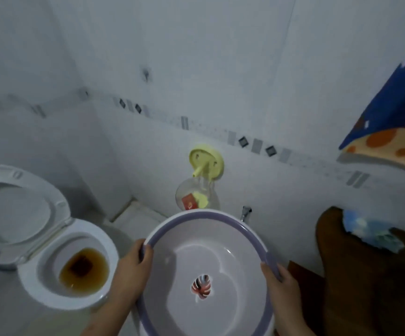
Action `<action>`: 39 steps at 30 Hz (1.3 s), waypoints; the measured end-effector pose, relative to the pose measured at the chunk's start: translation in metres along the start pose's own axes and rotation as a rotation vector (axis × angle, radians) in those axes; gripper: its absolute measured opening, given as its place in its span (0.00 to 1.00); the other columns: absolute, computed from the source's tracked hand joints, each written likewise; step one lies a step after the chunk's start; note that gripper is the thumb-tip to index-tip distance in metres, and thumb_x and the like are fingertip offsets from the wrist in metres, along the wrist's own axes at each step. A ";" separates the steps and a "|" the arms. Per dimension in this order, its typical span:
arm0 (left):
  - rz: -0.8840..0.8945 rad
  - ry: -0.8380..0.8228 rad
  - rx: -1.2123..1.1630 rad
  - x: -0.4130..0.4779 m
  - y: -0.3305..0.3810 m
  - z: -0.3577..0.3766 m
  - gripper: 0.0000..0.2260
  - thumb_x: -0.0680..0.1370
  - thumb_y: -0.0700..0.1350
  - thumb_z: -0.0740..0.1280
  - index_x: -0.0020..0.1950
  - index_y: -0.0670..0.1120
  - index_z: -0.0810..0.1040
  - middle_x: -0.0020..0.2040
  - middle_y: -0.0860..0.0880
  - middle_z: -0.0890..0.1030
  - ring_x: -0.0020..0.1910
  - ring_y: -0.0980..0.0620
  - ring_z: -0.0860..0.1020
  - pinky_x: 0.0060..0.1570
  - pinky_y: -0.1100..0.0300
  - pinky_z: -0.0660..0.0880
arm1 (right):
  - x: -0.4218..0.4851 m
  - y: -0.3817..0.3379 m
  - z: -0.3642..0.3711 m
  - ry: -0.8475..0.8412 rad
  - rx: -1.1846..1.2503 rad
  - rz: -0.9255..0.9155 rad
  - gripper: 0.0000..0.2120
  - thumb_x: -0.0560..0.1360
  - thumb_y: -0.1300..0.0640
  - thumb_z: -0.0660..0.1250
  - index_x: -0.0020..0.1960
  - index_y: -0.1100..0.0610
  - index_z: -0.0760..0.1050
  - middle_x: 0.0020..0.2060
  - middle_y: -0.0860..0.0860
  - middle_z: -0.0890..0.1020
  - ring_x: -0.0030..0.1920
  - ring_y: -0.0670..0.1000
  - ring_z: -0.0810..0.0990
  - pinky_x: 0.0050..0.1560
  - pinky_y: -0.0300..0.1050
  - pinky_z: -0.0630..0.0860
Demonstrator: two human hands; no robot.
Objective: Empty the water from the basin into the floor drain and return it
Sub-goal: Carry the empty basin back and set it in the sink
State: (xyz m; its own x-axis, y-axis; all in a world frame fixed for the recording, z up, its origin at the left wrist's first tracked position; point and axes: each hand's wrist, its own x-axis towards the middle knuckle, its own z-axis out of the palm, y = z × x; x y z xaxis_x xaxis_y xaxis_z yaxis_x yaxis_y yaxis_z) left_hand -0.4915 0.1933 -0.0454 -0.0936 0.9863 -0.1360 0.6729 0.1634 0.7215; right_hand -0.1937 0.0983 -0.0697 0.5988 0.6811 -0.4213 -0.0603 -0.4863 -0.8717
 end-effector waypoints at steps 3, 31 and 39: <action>0.019 0.018 -0.027 -0.016 0.054 -0.044 0.07 0.79 0.54 0.59 0.53 0.56 0.73 0.44 0.50 0.81 0.43 0.46 0.79 0.43 0.54 0.73 | -0.021 -0.071 -0.028 -0.027 -0.019 -0.018 0.09 0.75 0.50 0.68 0.48 0.56 0.78 0.40 0.55 0.83 0.45 0.55 0.79 0.46 0.46 0.72; 0.139 -0.128 -0.047 -0.058 0.294 -0.082 0.17 0.73 0.45 0.69 0.54 0.33 0.79 0.55 0.31 0.81 0.54 0.36 0.79 0.52 0.48 0.70 | -0.122 -0.233 -0.214 0.151 0.046 0.045 0.13 0.74 0.49 0.66 0.36 0.58 0.73 0.32 0.56 0.74 0.36 0.50 0.73 0.37 0.43 0.64; 0.218 -0.212 0.062 -0.028 0.304 -0.035 0.10 0.76 0.40 0.69 0.51 0.34 0.80 0.44 0.36 0.82 0.48 0.40 0.81 0.41 0.55 0.67 | -0.112 -0.222 -0.252 0.214 0.009 0.038 0.09 0.75 0.49 0.65 0.41 0.53 0.73 0.39 0.52 0.76 0.45 0.49 0.75 0.46 0.41 0.68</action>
State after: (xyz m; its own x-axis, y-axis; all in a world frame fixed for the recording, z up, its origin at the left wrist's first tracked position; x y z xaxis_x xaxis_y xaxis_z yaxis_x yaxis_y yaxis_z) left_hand -0.3103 0.2159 0.2016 0.2086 0.9699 -0.1253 0.7043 -0.0601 0.7074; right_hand -0.0463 -0.0074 0.2340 0.7522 0.5300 -0.3915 -0.0924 -0.5034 -0.8591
